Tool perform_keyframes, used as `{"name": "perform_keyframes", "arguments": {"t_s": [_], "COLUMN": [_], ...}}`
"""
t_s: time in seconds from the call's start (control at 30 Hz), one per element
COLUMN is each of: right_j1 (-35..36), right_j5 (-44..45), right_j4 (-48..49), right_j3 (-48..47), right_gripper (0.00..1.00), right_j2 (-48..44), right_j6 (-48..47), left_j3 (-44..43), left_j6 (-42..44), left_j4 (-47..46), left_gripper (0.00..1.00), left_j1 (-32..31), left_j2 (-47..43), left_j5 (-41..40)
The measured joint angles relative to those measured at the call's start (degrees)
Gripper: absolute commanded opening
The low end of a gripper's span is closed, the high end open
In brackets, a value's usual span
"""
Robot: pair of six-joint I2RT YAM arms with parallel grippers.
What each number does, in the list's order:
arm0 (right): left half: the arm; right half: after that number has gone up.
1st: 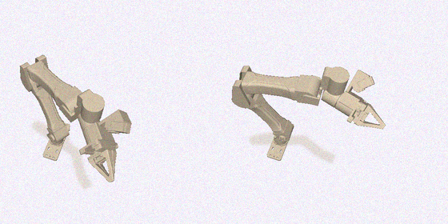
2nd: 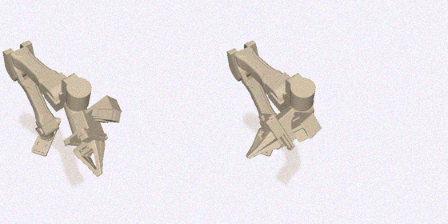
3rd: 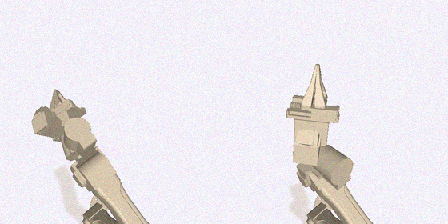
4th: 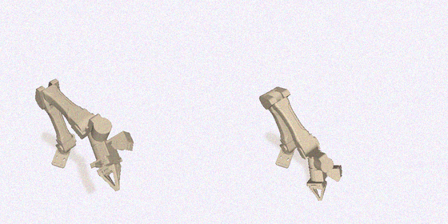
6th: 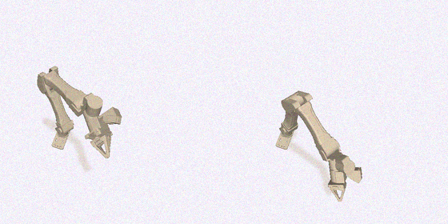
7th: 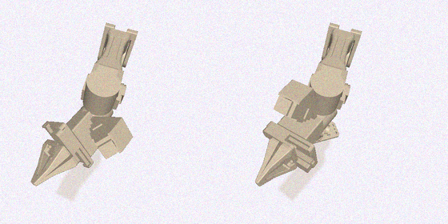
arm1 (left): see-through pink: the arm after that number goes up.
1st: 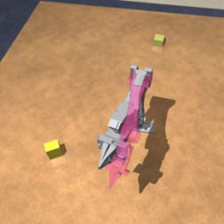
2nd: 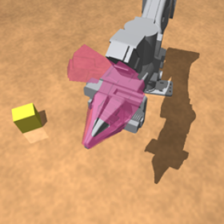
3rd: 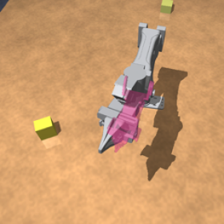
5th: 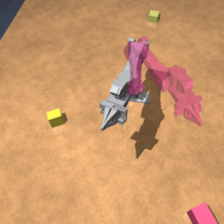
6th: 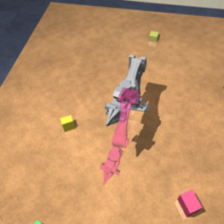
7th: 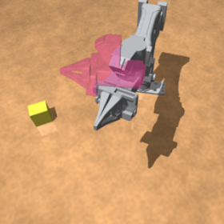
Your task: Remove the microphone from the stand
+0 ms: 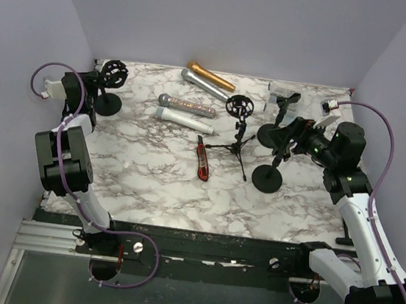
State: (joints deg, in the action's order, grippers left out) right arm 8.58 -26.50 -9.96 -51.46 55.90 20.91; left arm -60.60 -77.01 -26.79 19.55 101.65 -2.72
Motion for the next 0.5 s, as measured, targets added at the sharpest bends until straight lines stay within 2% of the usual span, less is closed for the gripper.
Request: {"name": "perform_keyframes", "arguments": {"t_s": [0.3,0.5], "right_j1": [0.0,0.0], "right_j5": [0.2,0.6], "right_j4": [-0.1,-2.1], "right_j3": [-0.6,-2.2], "right_gripper": [1.0,1.0], "right_j2": [0.8,1.8], "right_j6": [0.0,0.5], "left_j3": [1.5,4.7], "left_j6": [3.5,8.8], "left_j4": [12.1,16.5], "left_gripper": [0.7,0.75], "left_j1": [-0.4,-4.5], "left_j2": [-10.7,-25.1], "left_j5": [3.5,3.7]}}
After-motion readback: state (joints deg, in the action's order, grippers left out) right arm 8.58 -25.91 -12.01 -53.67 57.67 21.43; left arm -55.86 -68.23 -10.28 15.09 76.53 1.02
